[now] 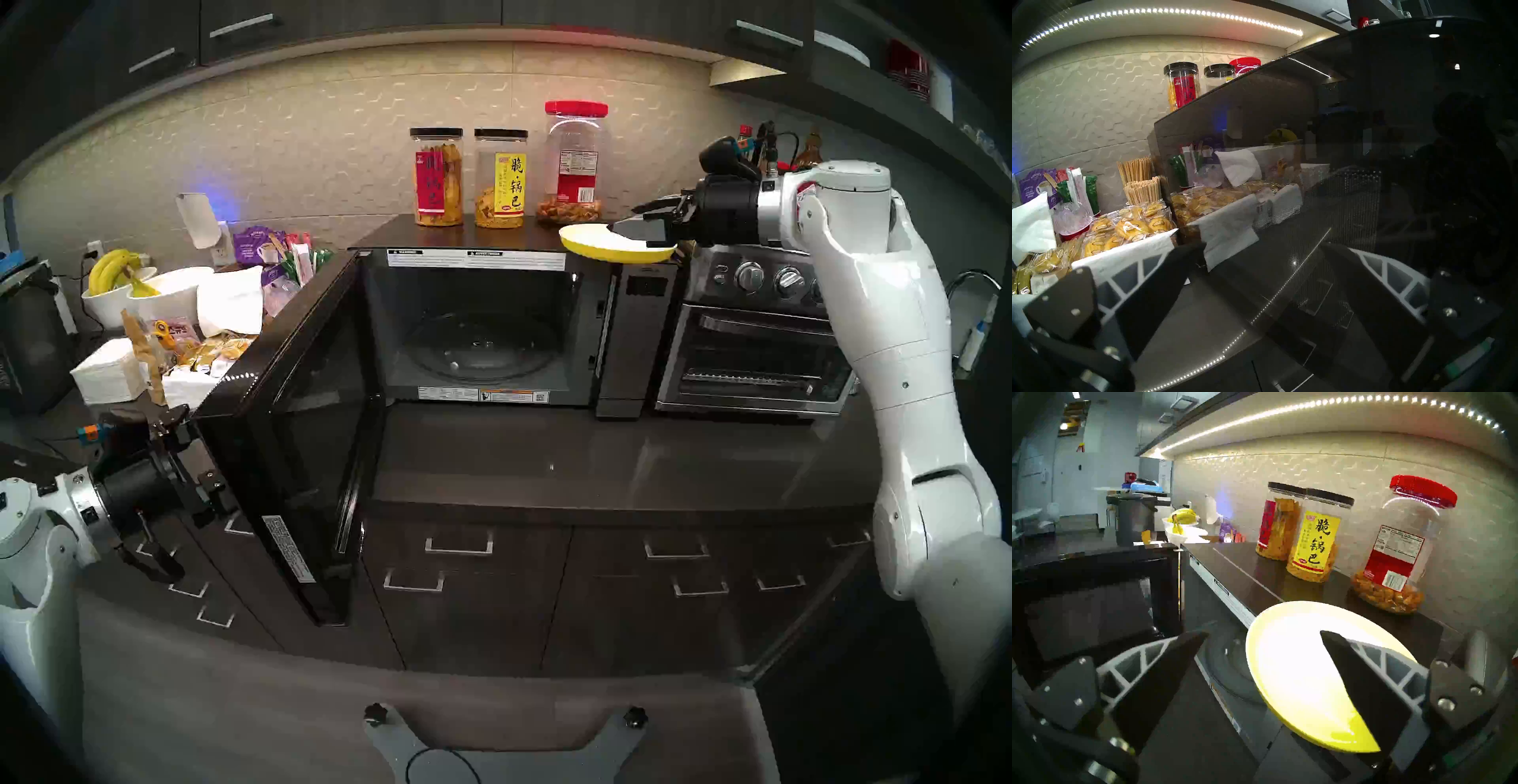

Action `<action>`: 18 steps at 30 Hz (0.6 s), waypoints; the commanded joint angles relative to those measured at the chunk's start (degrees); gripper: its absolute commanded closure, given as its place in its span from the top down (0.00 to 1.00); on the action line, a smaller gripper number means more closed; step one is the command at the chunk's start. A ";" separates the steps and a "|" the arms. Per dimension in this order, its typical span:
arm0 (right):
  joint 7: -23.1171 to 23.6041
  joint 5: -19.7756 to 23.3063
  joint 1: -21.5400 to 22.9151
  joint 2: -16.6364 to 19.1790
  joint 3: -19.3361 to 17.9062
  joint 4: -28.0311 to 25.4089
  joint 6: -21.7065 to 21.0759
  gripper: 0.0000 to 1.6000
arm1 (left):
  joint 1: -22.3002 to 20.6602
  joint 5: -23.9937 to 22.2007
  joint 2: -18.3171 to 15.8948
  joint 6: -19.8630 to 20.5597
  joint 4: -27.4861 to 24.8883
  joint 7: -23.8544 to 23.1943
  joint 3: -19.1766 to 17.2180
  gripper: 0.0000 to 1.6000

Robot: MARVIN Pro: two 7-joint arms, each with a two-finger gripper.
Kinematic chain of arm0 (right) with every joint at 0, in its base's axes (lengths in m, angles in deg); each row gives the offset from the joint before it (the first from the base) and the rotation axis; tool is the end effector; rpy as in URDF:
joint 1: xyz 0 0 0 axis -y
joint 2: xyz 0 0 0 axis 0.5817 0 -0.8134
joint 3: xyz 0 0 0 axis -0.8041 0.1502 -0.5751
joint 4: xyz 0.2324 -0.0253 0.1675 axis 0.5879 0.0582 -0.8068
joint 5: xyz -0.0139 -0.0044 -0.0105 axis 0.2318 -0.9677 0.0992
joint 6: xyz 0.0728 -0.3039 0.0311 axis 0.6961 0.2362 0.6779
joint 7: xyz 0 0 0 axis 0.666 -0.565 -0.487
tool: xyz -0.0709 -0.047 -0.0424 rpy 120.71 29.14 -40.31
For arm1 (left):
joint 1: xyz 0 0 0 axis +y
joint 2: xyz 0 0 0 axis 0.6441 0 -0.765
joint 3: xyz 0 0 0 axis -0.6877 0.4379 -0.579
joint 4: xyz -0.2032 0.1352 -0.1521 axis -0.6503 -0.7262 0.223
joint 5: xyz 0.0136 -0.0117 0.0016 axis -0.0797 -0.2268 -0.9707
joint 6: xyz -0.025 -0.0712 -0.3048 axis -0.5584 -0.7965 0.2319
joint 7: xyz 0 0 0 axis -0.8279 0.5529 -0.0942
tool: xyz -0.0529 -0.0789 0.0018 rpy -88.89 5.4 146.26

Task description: Open the microwave, put the plate inside, and close the door

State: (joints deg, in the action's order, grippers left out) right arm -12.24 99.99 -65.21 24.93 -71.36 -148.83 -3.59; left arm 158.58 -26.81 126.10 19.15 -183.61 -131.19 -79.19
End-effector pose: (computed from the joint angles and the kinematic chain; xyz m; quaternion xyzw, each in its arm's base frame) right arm 0.5116 -0.0529 0.0829 -0.6778 -0.4009 -0.5867 0.1885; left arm 0.2528 0.1754 -0.1239 0.6915 -0.2667 0.6506 0.1656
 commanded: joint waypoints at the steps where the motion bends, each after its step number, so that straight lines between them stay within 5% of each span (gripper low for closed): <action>1: 3.92 -2.34 6.81 -0.21 1.51 2.89 0.95 1.00 | 0.04 -0.07 -0.07 0.06 -0.52 -0.14 -0.25 1.00; 18: 11.85 -5.78 15.03 1.97 9.76 10.23 4.37 1.00 | 0.00 0.00 -0.01 0.13 -0.56 -0.21 -0.29 1.00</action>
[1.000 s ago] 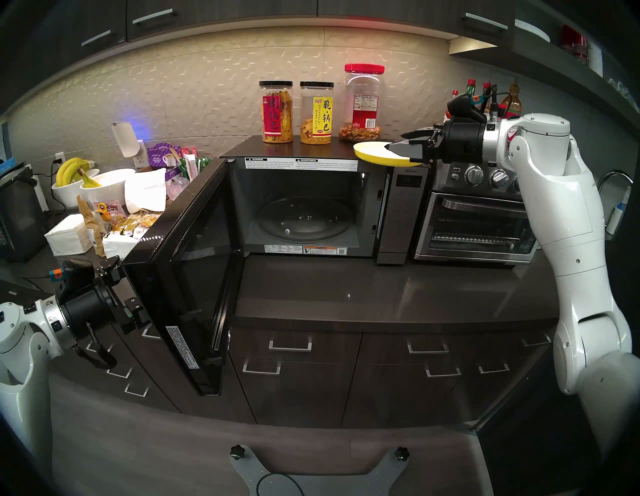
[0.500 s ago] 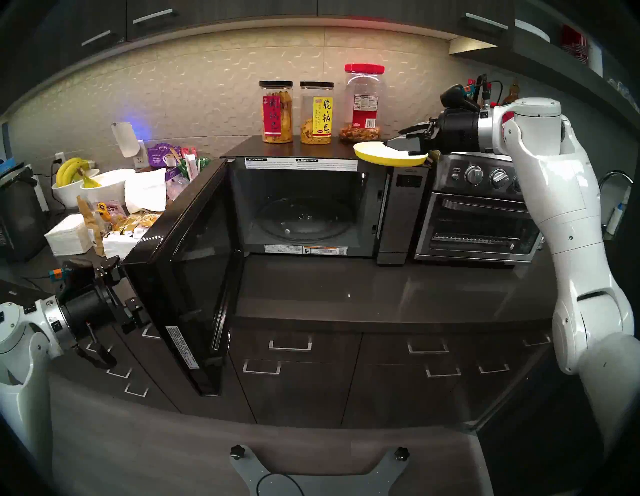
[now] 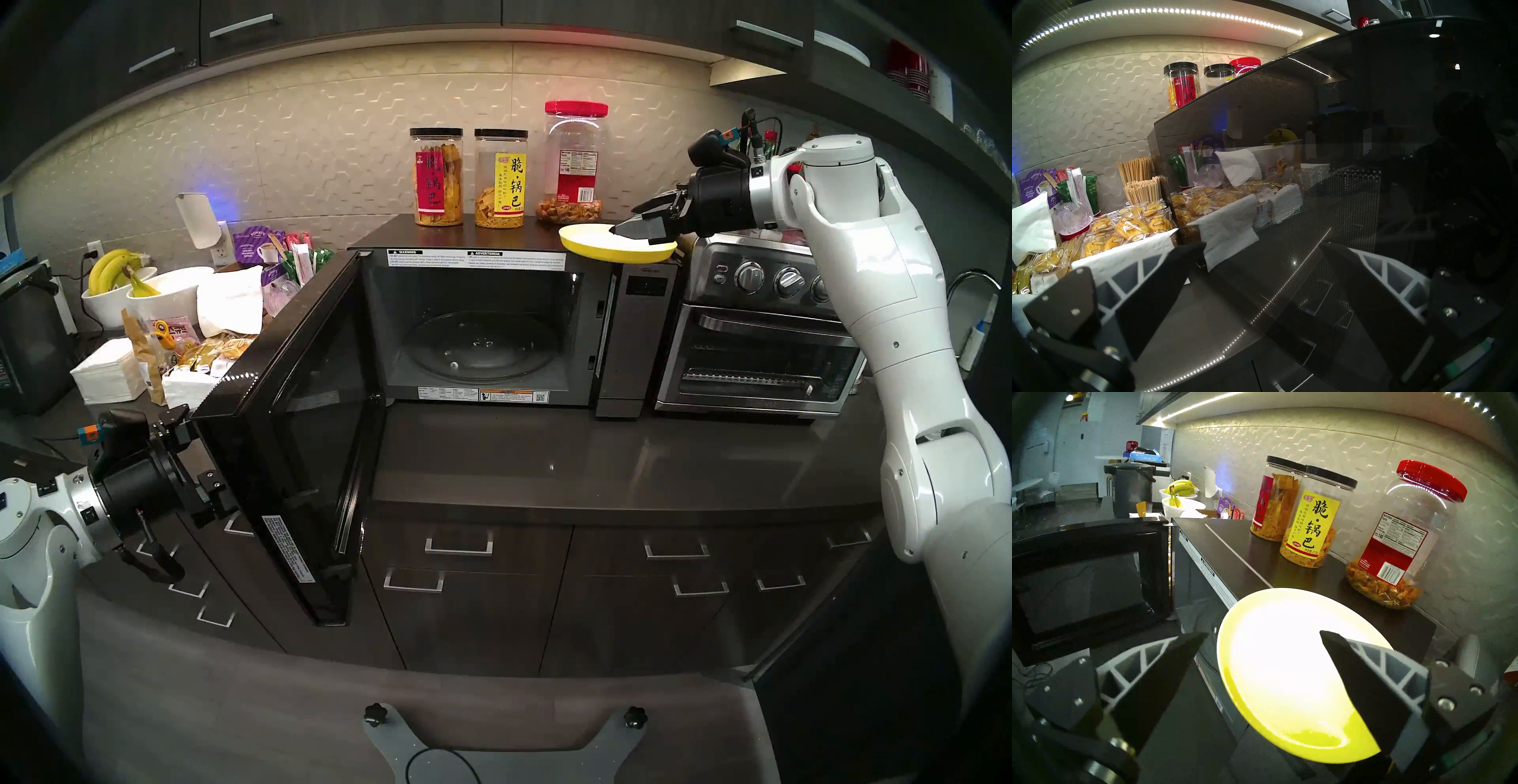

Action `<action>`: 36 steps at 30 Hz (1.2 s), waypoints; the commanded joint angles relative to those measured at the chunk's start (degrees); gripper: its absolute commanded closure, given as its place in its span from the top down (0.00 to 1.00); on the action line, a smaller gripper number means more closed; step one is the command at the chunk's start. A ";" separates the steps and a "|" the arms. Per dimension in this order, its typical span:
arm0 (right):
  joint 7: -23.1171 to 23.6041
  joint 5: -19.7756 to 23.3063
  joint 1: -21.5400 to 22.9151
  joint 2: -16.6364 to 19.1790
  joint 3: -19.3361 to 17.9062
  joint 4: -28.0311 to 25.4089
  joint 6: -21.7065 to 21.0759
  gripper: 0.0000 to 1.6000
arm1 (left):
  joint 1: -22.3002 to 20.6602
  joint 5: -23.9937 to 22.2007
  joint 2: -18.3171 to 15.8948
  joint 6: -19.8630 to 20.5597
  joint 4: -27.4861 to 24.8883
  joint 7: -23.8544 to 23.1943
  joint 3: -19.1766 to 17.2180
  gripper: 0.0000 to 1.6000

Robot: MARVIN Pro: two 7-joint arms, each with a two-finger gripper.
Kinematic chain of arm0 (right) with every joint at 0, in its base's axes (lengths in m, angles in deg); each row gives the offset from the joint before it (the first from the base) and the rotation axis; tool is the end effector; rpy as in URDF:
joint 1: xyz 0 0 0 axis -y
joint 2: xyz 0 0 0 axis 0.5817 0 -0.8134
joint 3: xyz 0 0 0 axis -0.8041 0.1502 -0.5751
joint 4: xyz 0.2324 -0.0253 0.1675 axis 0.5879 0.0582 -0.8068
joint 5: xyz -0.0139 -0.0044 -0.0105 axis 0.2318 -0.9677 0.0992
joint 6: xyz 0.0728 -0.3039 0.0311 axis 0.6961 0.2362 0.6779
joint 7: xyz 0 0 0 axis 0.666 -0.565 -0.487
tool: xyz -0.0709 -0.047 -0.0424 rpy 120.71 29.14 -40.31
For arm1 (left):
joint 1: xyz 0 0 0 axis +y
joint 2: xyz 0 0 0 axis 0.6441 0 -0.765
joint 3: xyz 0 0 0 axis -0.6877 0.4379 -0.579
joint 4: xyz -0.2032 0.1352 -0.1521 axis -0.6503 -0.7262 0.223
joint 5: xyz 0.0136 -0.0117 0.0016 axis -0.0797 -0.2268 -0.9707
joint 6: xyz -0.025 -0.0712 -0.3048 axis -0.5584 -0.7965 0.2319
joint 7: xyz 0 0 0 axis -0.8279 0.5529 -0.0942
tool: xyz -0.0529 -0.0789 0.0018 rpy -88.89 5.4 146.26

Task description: Open the microwave, put the plate inside, and close the door

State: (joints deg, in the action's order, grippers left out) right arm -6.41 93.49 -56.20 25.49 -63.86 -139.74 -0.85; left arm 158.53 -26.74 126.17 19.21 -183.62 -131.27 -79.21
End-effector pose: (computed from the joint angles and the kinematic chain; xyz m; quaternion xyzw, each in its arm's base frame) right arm 0.5346 -0.0587 0.0962 -0.6973 -0.4353 -0.5514 0.1421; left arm 0.2527 0.1754 -0.1239 0.6916 -0.2666 0.6505 0.1657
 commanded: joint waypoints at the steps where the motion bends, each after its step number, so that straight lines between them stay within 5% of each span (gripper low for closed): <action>1: 6.13 0.84 6.32 1.60 2.76 1.28 1.79 1.00 | 0.05 -0.08 -0.08 0.08 -0.54 -0.14 -0.27 1.00; 36: 11.79 10.39 14.40 6.09 19.19 6.53 5.80 1.00 | -0.01 0.03 0.04 0.24 -0.62 -0.26 -0.34 1.00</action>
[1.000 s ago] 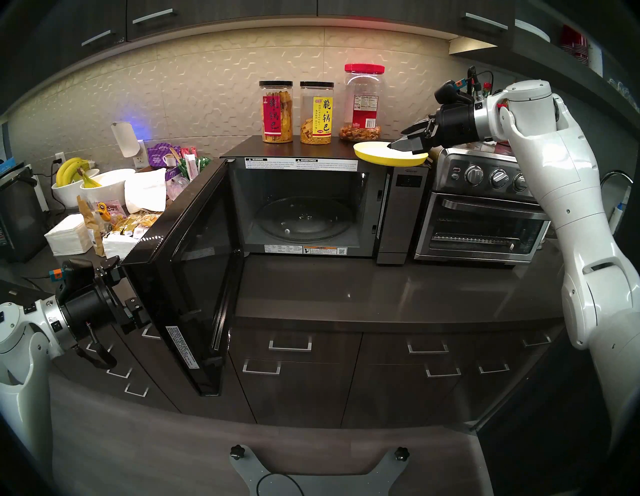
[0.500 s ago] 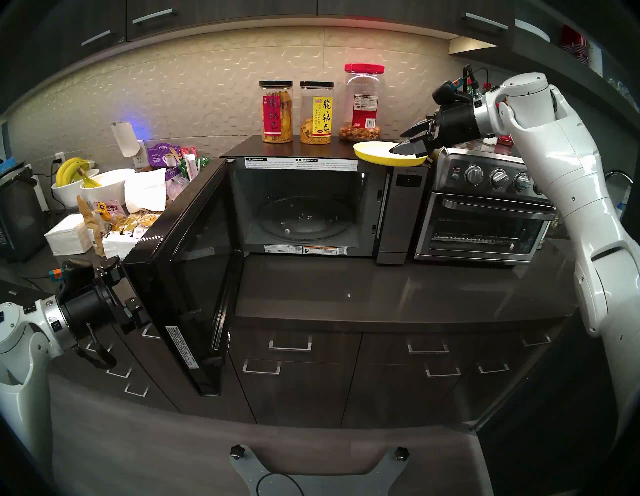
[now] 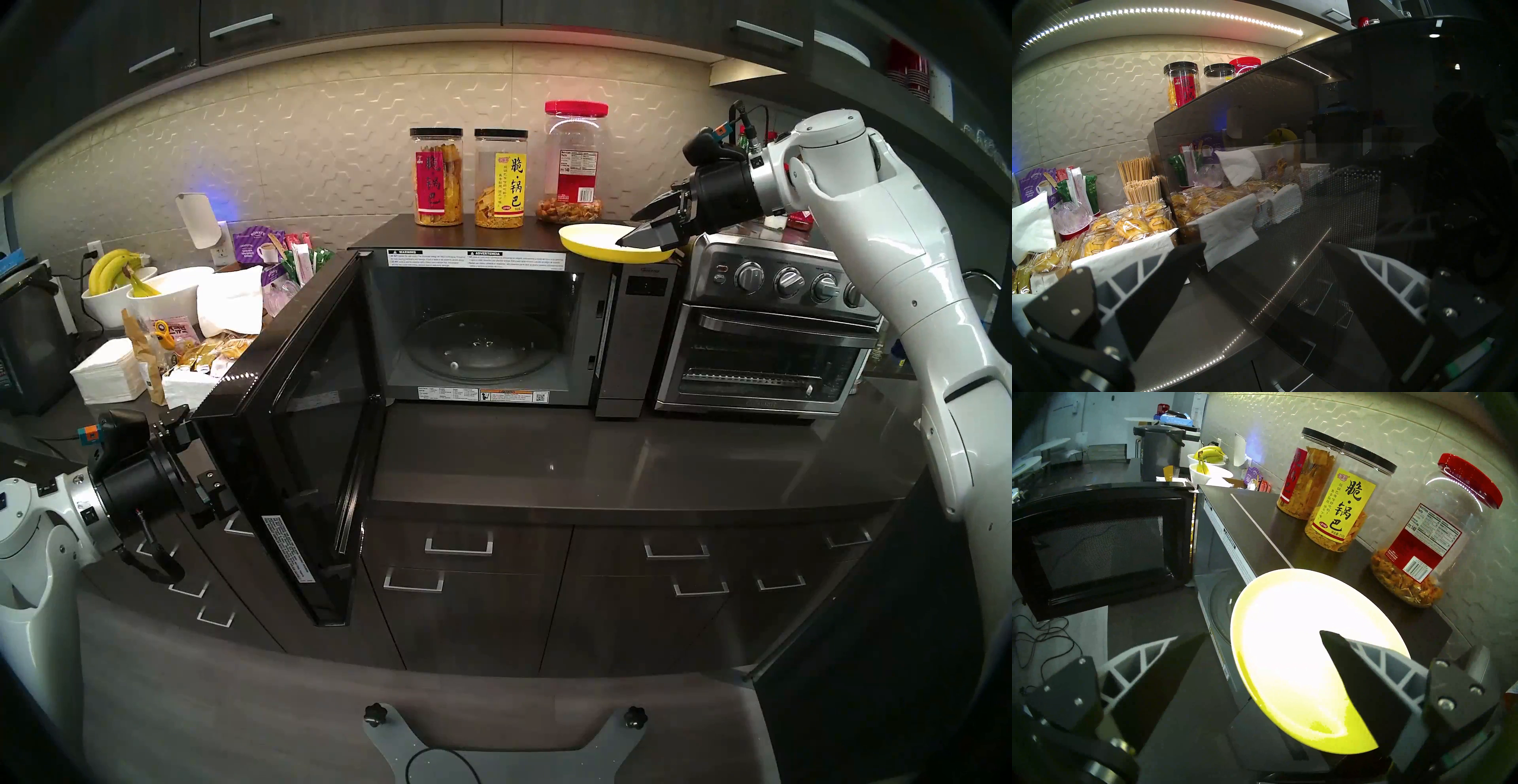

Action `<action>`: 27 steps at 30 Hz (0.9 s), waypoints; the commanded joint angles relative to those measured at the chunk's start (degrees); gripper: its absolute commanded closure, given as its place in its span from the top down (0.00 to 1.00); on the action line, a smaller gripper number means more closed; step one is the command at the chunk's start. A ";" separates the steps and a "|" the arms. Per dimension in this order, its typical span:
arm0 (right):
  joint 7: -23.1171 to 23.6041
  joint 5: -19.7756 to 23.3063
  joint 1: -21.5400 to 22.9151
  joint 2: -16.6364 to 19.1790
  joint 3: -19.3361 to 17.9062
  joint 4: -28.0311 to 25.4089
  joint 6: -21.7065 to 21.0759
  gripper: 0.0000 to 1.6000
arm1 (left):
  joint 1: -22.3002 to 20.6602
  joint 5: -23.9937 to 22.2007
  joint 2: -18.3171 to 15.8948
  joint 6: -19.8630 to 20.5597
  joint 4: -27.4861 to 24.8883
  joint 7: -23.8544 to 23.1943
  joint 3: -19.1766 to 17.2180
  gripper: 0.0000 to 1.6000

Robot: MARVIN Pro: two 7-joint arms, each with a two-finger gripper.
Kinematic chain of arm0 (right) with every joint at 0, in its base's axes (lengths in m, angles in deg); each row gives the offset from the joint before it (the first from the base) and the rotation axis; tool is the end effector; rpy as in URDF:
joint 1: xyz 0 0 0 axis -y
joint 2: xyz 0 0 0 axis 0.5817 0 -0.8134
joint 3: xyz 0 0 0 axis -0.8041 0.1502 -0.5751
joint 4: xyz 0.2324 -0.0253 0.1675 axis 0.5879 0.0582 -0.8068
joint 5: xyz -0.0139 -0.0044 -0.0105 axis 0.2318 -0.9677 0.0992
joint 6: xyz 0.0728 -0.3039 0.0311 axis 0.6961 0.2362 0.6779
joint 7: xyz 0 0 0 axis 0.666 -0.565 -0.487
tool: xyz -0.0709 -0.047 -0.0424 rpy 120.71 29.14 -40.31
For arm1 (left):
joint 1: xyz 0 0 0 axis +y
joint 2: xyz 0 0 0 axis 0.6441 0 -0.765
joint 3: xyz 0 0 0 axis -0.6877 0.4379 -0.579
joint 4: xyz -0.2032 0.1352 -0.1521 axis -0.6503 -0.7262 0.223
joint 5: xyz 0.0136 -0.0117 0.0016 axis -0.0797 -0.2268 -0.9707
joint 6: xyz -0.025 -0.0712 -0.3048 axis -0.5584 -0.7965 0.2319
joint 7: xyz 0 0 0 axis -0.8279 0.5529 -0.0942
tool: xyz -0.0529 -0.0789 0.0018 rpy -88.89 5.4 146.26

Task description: Open the microwave, put the plate inside, and close the door

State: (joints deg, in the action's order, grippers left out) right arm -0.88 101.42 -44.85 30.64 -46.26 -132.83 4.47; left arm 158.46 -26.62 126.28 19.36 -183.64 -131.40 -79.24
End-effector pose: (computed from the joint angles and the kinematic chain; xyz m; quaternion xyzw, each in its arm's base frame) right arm 0.5383 -0.0591 0.1041 -0.6959 -0.5051 -0.4904 0.1420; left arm 0.2525 0.1754 -0.1240 0.6921 -0.2664 0.6500 0.1659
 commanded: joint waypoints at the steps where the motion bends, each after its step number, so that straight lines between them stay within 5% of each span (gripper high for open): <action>1: 5.91 2.83 3.09 1.06 2.04 -0.45 0.54 1.00 | 0.06 -0.08 -0.07 0.10 -0.61 -0.13 -0.31 1.00; 27: 3.65 3.81 4.22 0.00 5.49 0.38 1.19 1.00 | 0.00 0.01 0.01 0.20 -0.64 -0.21 -0.34 1.00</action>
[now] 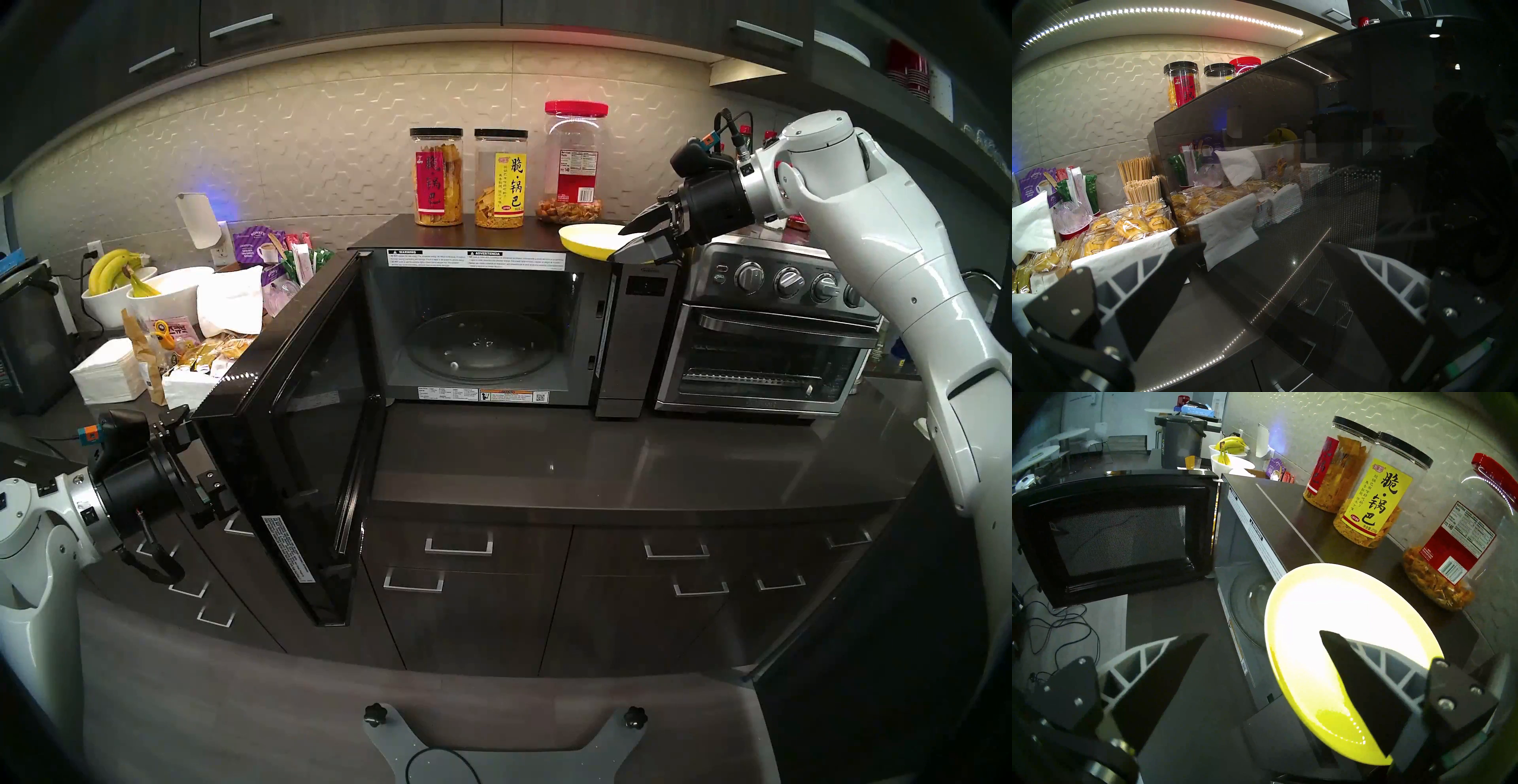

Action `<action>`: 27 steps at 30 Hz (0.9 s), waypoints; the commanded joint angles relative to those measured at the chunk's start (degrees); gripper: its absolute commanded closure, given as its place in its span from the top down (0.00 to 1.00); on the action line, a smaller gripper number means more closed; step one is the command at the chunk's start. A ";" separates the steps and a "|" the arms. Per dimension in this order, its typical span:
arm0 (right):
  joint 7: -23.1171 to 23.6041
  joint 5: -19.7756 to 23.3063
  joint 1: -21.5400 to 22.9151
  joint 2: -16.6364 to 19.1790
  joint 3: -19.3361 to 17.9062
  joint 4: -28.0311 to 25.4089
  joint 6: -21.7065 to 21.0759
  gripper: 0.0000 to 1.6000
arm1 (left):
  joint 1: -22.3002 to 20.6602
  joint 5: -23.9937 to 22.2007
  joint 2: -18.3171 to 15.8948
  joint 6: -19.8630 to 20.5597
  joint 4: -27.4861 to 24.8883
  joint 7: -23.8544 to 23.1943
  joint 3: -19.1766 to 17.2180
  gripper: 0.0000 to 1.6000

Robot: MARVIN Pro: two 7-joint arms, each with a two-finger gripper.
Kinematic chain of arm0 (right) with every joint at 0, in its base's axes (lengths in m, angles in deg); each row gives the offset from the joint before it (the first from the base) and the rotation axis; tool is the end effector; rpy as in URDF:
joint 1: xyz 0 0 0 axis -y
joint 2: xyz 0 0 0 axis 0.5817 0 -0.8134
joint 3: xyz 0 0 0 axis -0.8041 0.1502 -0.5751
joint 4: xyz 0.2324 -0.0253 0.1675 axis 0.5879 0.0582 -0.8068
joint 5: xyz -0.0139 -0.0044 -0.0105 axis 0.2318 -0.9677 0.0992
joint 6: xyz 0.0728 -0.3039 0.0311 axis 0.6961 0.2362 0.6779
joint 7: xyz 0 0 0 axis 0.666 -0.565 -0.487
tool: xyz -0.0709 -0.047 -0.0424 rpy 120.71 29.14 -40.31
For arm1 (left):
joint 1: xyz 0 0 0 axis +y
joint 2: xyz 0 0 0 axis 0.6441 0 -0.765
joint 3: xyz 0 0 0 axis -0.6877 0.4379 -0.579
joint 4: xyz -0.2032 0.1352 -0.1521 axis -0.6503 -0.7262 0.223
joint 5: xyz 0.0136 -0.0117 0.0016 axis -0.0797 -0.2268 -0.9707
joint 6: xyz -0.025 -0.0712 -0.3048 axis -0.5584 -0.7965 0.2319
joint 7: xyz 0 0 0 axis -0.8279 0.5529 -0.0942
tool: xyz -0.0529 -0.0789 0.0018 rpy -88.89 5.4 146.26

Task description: Open the microwave, put the plate inside, and close the door

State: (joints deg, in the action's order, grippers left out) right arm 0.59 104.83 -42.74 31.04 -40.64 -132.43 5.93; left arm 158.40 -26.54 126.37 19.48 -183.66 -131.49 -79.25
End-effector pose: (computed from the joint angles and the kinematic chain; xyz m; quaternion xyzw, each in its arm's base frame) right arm 0.5372 -0.0459 0.0960 -0.6895 -0.5327 -0.4649 0.1572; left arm 0.2524 0.1753 -0.1241 0.6925 -0.2661 0.6496 0.1663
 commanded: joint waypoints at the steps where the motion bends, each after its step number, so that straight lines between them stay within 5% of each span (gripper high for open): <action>1: 2.09 0.36 2.17 -0.46 -0.07 0.01 -0.35 1.00 | 0.06 -0.07 -0.07 0.08 -0.62 -0.13 -0.33 1.00; 27: -1.03 -0.29 2.66 -1.79 1.03 1.10 -1.39 1.00 | -0.02 0.02 0.00 0.14 -0.63 -0.21 -0.34 1.00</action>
State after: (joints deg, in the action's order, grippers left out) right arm -1.19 104.77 -41.82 29.52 -39.48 -131.75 4.35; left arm 158.33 -26.45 126.45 19.56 -183.66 -131.59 -79.27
